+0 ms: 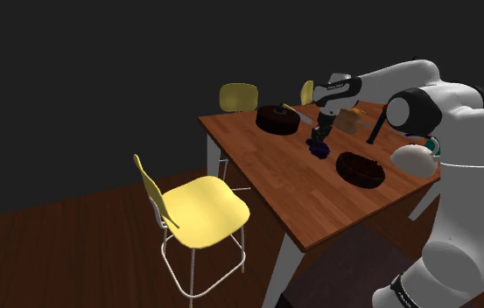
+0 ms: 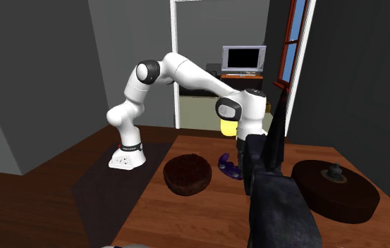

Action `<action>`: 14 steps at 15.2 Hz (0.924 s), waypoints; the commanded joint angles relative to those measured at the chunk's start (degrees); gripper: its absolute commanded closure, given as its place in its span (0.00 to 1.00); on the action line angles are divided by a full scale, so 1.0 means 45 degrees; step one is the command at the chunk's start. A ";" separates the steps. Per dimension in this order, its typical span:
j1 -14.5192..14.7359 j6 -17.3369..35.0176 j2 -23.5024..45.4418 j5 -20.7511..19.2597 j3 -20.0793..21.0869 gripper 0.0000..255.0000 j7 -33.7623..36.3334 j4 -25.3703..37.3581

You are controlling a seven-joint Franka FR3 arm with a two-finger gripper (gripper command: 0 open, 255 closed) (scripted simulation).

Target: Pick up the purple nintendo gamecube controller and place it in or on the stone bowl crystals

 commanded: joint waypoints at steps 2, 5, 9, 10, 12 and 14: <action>0.0012 -0.0429 -0.0183 -0.0067 -0.0038 1.00 0.0055 0.0255; 0.0015 -0.0853 -0.0349 -0.0127 -0.0071 1.00 0.0099 0.0520; 0.0011 -0.1437 -0.0536 -0.0198 -0.0109 1.00 0.0154 0.0925; 0.0008 -0.1586 -0.0576 -0.0214 -0.0118 1.00 0.0167 0.1036; 0.0000 -0.1889 -0.0648 -0.0243 -0.0134 1.00 0.0192 0.1271; -0.0010 -0.2197 -0.0709 -0.0268 -0.0148 1.00 0.0216 0.1522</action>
